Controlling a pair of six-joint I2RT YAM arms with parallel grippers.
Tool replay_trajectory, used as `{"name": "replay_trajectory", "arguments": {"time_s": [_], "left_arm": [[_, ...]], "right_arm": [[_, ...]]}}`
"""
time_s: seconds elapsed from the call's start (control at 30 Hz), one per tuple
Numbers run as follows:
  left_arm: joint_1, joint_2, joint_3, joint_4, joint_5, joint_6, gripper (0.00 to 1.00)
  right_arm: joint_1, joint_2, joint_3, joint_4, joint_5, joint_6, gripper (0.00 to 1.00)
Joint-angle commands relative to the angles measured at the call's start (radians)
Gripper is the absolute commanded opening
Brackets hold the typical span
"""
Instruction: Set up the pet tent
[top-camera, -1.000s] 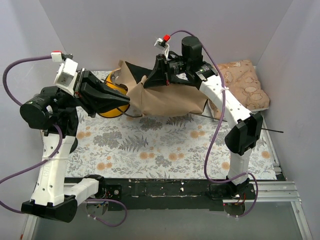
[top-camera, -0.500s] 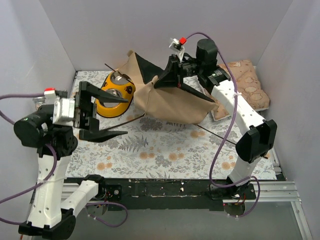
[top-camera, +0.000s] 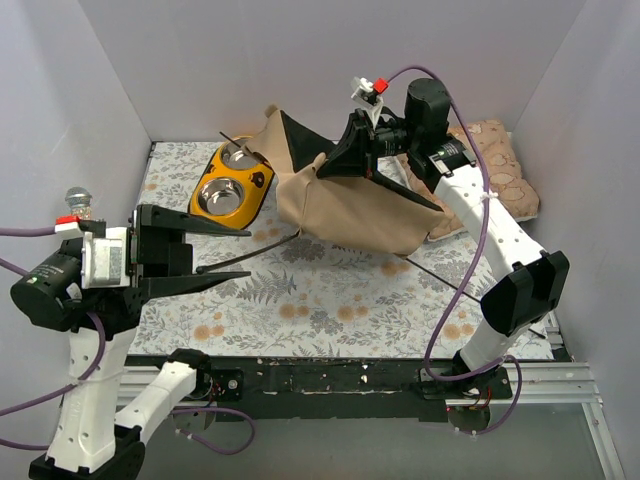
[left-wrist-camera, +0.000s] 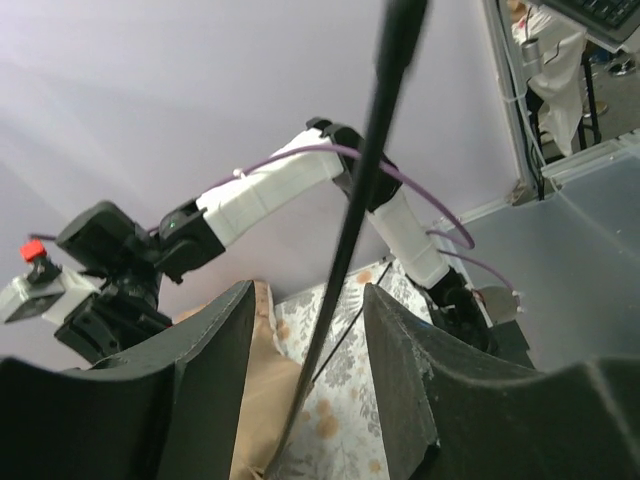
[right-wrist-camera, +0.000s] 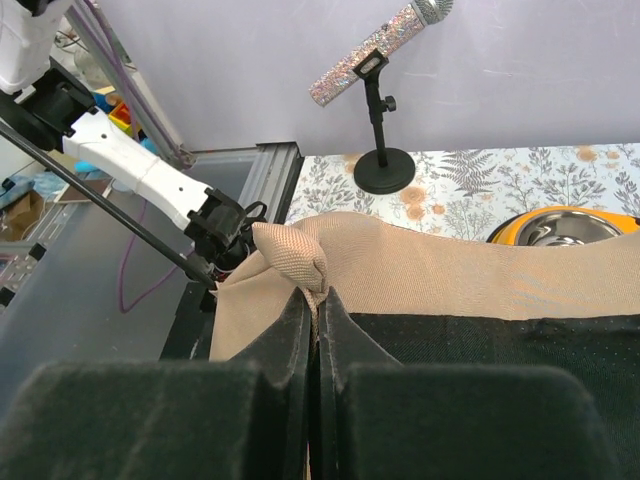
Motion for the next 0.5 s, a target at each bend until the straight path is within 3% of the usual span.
{"name": "replay_trajectory", "arguments": {"time_s": [0.0, 0.23, 0.47], "left_arm": [[-0.058, 0.017, 0.065, 0.033, -0.076, -0.027, 0.45], [-0.073, 0.023, 0.126, 0.021, -0.050, -0.050, 0.25], [-0.073, 0.017, 0.126, 0.041, -0.053, -0.087, 0.11]], "right_arm": [[-0.004, -0.043, 0.005, 0.021, 0.000, -0.028, 0.01], [-0.002, -0.040, -0.008, 0.031, 0.000, -0.022, 0.01], [-0.001, -0.035, 0.007, 0.038, 0.001, -0.014, 0.01]]}}
